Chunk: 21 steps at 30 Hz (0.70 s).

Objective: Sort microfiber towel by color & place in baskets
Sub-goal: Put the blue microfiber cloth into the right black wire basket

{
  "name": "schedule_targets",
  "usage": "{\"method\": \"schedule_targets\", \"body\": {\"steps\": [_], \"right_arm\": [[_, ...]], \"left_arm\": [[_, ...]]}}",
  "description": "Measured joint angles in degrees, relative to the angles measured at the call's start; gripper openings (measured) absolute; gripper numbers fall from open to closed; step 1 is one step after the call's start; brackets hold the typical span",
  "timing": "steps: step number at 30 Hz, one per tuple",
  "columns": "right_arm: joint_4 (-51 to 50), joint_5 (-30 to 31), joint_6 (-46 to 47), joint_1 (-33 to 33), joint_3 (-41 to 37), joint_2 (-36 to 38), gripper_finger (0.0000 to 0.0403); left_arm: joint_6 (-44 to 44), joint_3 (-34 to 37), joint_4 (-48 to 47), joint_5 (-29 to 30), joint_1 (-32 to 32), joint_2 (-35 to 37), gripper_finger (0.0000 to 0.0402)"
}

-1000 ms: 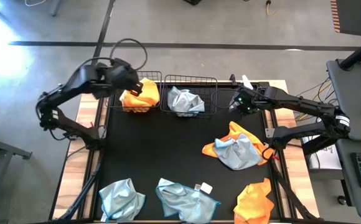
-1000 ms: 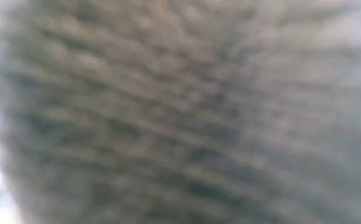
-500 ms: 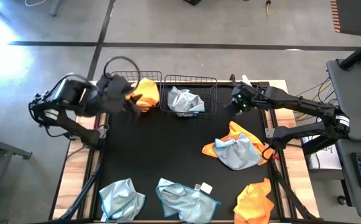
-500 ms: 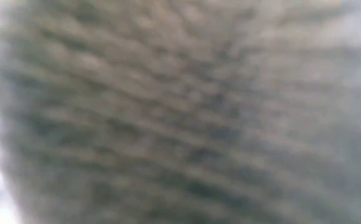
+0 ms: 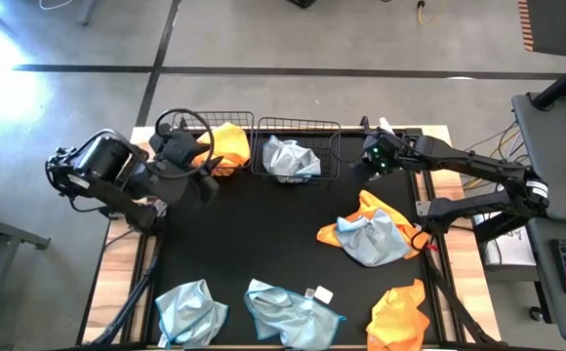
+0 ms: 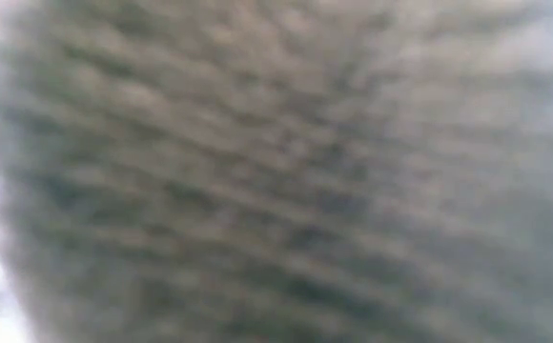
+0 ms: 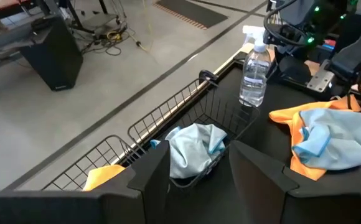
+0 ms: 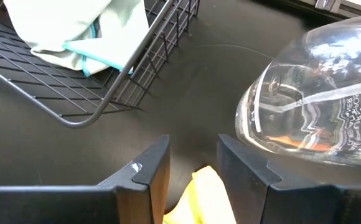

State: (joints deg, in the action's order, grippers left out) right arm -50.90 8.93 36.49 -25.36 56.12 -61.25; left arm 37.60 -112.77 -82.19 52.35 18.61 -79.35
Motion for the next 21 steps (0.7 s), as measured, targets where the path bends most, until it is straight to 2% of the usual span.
{"method": "schedule_targets", "body": {"steps": [21], "right_arm": [[0.26,-0.04,-0.02,0.0,0.0,0.0,0.0125]], "left_arm": [[-3.63,0.0,-0.05,1.32,0.0,0.0,0.0151]]}}
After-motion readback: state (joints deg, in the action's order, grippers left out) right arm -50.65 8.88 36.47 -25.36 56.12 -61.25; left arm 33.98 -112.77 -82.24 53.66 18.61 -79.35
